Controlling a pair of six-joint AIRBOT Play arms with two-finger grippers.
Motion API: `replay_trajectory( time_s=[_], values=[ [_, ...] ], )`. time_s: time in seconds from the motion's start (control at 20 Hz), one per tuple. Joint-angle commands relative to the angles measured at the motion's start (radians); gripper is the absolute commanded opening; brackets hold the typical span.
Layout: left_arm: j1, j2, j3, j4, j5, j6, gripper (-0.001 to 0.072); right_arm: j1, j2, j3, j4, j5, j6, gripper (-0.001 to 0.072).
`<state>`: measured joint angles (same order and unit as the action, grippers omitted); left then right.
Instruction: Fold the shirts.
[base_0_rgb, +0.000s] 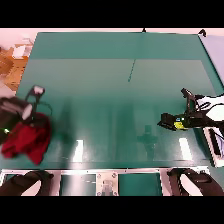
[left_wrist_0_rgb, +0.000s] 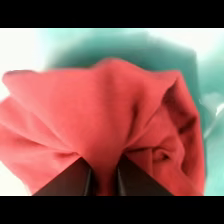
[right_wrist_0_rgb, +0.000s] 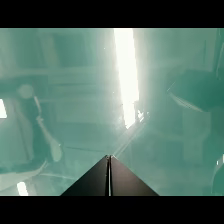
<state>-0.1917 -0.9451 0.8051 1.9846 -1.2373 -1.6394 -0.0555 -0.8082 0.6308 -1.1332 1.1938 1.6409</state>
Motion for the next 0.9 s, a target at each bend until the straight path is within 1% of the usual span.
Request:
replay_trajectory(
  time_s=[0.0,0.1,0.25,0.35,0.5,0.55,0.6,0.65,0.7,0.8,0.85],
  values=[
    [-0.099,0.006,0.352,-0.192,-0.074,0.050,0.0026,0.001,0.001,-0.001,0.000,0.000,0.000,0.0016],
    [-0.188,0.005,0.506,-0.329,0.024,0.051,0.0026,0.001,0.001,-0.001,0.000,0.000,0.000,0.0016],
    [-0.300,-0.018,0.554,-0.500,0.202,0.051,0.0027,0.001,0.001,-0.001,0.000,0.000,0.000,0.0016],
    [-0.348,-0.075,0.550,-0.577,0.251,0.052,0.0027,0.001,0.001,-0.001,0.000,0.000,0.000,0.0016],
    [-0.393,-0.215,0.550,-0.645,0.270,0.077,0.0030,0.001,0.001,-0.001,0.000,0.000,0.000,0.0016],
    [-0.400,-0.271,0.550,-0.669,0.261,0.078,0.0140,0.001,0.001,-0.001,0.000,0.000,0.000,0.0016],
    [-0.403,-0.326,0.550,-0.694,0.239,0.077,0.0488,0.001,0.001,-0.001,0.000,0.000,0.000,0.0016],
    [-0.403,-0.370,0.551,-0.708,0.207,0.077,0.0686,0.001,0.001,-0.001,0.000,0.000,0.000,0.0016],
    [-0.403,-0.404,0.551,-0.708,0.156,0.078,0.0720,0.001,0.001,-0.001,0.000,0.000,0.000,0.0016],
    [-0.396,-0.422,0.552,-0.664,0.041,0.085,0.0720,0.001,0.001,-0.001,0.000,0.000,0.000,0.0016],
    [-0.381,-0.418,0.553,-0.645,-0.015,0.105,0.0719,0.001,0.001,-0.001,0.000,0.000,0.000,0.0016]
  ],
)
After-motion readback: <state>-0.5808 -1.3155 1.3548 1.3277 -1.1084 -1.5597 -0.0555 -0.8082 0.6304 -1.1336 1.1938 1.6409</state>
